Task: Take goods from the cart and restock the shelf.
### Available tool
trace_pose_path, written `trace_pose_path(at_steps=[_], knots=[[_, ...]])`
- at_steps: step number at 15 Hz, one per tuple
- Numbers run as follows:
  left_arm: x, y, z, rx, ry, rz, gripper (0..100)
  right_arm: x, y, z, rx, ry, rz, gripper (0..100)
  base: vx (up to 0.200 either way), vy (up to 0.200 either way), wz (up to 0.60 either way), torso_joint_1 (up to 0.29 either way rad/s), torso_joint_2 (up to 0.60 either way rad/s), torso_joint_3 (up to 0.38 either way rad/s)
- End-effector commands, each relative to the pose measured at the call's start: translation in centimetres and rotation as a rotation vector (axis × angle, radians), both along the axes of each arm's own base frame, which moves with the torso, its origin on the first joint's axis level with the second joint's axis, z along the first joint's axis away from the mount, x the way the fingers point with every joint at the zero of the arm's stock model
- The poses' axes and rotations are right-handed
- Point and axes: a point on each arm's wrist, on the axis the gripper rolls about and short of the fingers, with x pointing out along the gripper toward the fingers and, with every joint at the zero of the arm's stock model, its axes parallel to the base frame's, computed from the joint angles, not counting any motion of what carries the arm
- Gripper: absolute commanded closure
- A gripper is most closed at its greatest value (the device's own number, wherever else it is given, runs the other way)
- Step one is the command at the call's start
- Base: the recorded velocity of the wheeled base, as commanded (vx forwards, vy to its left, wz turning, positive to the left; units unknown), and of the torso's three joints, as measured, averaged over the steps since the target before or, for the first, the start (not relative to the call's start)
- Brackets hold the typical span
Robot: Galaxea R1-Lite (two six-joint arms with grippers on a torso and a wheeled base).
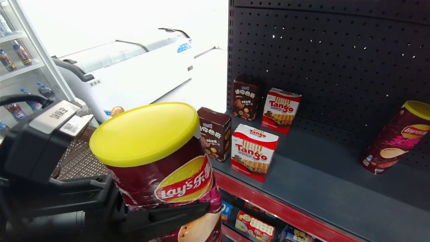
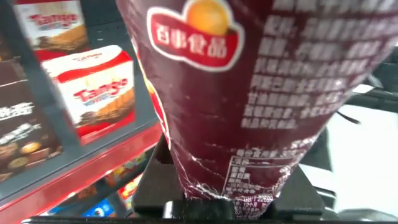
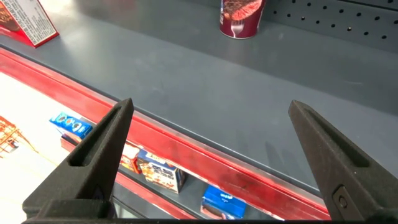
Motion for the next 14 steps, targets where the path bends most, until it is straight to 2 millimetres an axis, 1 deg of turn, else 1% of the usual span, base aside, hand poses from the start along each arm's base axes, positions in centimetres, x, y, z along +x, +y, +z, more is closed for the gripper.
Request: trace_pose_path(at_steps=[1, 10, 14], knots=[[0.07, -0.02, 0.01, 0.000, 0.001, 0.000, 100, 0.01, 0.00, 0.01, 0.000, 0.000, 0.000, 0, 0.000, 0.000, -0.60, 0.007, 0.00, 0.002], [0.11, 0.00, 0.05, -0.001, 0.000, 0.007, 100, 0.00, 0.00, 0.01, 0.000, -0.001, 0.000, 0, 0.000, 0.000, -0.60, 0.004, 0.00, 0.002], [0.09, 0.02, -0.08, 0.002, 0.005, 0.009, 100, 0.00, 0.00, 0.01, 0.000, -0.001, 0.000, 0, 0.000, 0.000, 0.00, 0.000, 0.00, 0.000]])
